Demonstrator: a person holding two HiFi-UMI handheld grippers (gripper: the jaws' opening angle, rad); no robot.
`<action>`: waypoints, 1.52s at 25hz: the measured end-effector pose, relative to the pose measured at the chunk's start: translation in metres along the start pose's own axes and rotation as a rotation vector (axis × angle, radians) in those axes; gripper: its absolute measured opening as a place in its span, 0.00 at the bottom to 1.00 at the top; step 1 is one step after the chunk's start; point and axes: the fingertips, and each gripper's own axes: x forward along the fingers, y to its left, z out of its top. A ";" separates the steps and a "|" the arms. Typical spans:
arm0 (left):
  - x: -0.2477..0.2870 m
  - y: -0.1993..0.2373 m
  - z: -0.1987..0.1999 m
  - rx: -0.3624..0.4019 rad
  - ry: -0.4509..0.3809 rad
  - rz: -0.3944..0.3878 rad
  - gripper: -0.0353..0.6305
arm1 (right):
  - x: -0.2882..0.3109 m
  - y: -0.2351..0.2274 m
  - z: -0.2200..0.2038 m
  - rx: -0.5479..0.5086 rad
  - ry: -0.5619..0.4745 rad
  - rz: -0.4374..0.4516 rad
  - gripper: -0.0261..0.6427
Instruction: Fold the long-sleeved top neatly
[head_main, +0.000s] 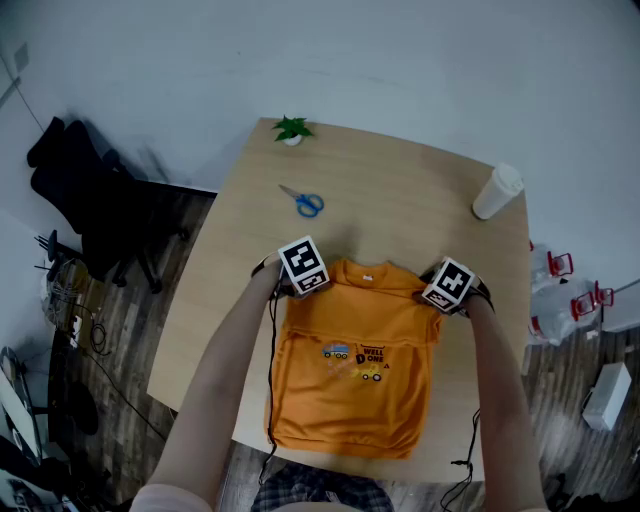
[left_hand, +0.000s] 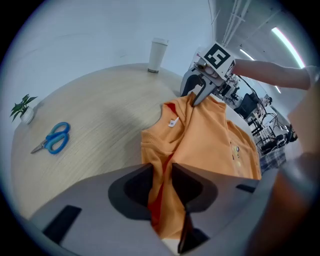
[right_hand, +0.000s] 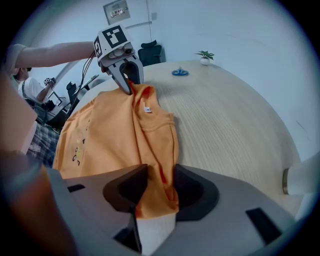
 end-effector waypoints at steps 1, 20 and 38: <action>0.000 -0.002 0.000 0.009 0.001 -0.008 0.22 | 0.000 0.001 0.000 -0.001 -0.005 0.004 0.24; -0.066 0.050 0.070 0.152 -0.182 0.492 0.09 | -0.068 -0.069 0.023 0.016 -0.166 -0.470 0.10; -0.120 -0.055 0.045 0.289 -0.291 0.566 0.09 | -0.139 0.031 0.025 -0.124 -0.358 -0.492 0.10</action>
